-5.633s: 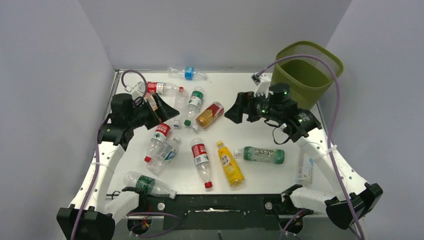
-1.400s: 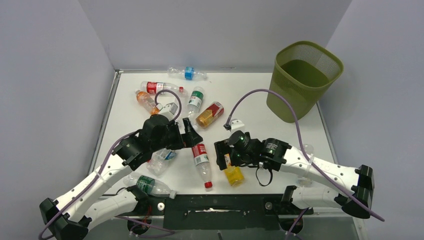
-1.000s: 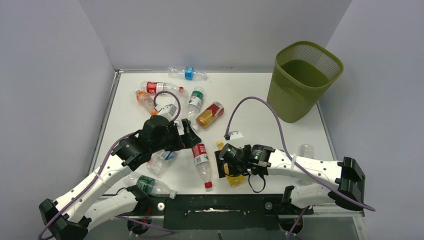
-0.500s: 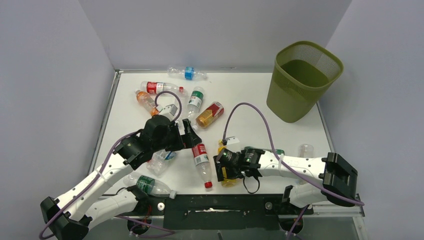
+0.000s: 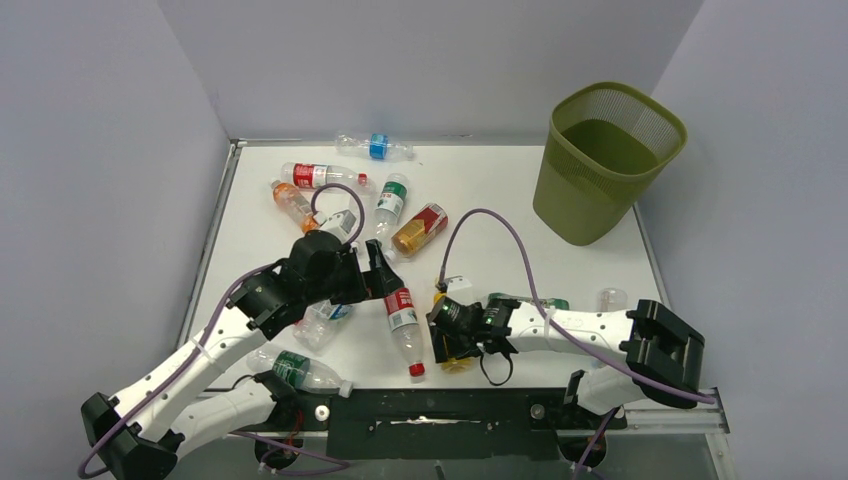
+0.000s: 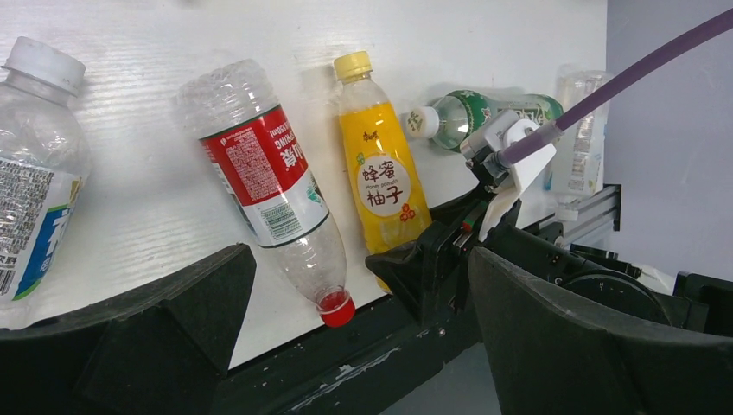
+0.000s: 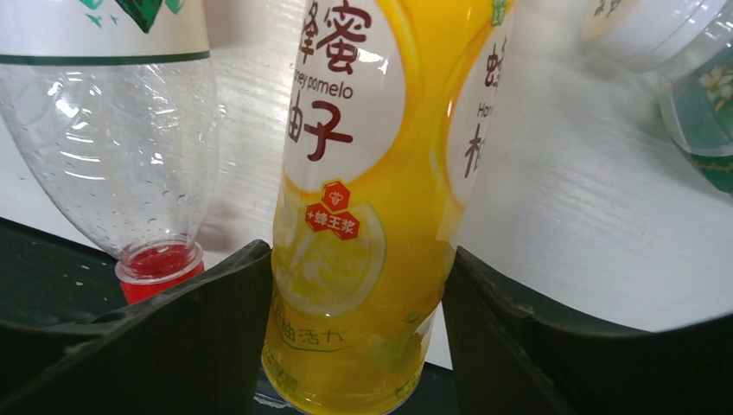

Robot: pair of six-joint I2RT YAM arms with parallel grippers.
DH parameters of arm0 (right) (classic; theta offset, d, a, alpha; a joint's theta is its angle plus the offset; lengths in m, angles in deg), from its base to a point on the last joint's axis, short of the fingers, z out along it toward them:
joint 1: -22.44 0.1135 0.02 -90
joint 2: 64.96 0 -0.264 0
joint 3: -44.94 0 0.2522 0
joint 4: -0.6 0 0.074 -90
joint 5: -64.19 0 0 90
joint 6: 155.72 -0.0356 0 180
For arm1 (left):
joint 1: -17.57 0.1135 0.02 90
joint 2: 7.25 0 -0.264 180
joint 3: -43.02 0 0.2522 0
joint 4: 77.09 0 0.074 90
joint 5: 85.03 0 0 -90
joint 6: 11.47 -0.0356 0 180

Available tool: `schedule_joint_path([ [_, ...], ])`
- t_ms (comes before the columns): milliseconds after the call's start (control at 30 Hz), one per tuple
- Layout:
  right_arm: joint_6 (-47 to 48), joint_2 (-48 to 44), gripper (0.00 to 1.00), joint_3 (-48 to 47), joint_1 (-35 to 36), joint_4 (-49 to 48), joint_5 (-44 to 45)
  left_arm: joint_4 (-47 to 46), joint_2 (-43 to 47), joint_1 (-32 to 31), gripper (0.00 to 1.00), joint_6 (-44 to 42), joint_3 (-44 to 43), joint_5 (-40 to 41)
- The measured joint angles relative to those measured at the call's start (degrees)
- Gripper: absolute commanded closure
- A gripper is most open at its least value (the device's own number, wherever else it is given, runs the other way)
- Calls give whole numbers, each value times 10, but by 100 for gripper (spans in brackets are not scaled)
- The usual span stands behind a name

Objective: Put the plastic bottles in the bin
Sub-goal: Pick up the plastic bottle at the center of the board.

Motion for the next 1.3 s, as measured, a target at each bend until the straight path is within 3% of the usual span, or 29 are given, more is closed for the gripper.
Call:
schedule_joint_path([
  [167,8,0,48,-4,1,1,0,4,6,0,2,0,0,0],
  [600,27,0,48,-63,9,30,14,7,-3,0,2,0,0,0],
  [1300,34,-2,49,-66,9,46,26,4,-6,-4,2,5,0,-1],
])
